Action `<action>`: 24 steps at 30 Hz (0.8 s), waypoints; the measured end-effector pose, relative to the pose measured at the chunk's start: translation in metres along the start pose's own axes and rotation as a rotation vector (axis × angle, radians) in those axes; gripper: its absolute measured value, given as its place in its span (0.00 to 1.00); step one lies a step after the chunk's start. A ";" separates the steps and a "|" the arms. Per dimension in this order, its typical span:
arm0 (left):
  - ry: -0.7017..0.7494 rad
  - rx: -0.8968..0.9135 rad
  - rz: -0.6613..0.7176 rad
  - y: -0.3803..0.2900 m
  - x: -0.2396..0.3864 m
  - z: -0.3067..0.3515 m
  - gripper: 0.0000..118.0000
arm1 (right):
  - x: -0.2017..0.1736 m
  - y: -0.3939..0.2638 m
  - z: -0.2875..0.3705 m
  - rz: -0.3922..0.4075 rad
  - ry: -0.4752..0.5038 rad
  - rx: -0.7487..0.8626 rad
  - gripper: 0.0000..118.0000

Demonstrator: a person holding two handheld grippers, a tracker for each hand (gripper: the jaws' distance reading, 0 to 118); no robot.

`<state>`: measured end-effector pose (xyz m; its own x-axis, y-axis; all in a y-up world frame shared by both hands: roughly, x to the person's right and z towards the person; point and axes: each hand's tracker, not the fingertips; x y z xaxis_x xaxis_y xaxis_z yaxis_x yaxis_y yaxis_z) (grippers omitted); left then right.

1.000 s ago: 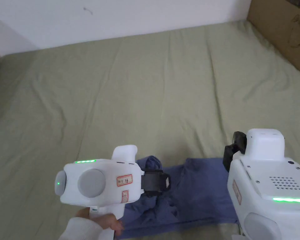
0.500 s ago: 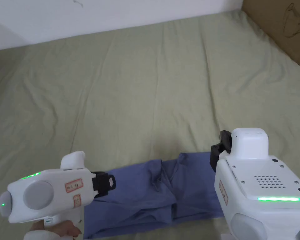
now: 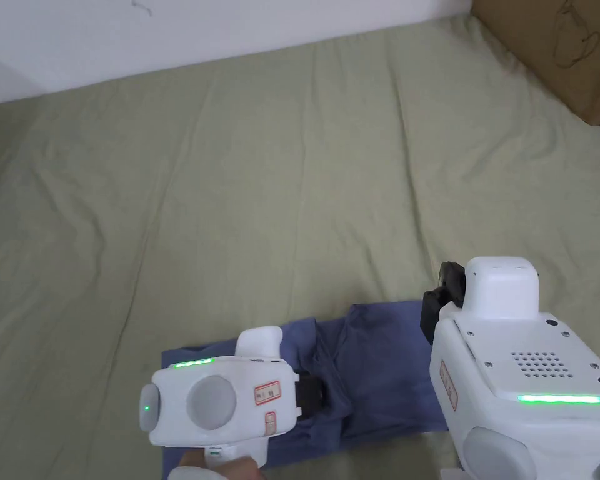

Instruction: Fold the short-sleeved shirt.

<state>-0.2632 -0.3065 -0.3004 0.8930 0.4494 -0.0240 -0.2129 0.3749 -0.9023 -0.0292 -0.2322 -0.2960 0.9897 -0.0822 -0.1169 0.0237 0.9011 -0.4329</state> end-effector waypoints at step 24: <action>-0.247 0.174 0.208 -0.019 -0.069 0.079 0.03 | -0.028 0.018 0.029 0.068 -0.012 0.047 0.01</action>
<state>-0.3526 -0.2803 -0.2477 0.7053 0.7049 -0.0750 -0.4627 0.3777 -0.8020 -0.0523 -0.2012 -0.2751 0.9909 -0.0148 -0.1338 -0.0378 0.9234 -0.3821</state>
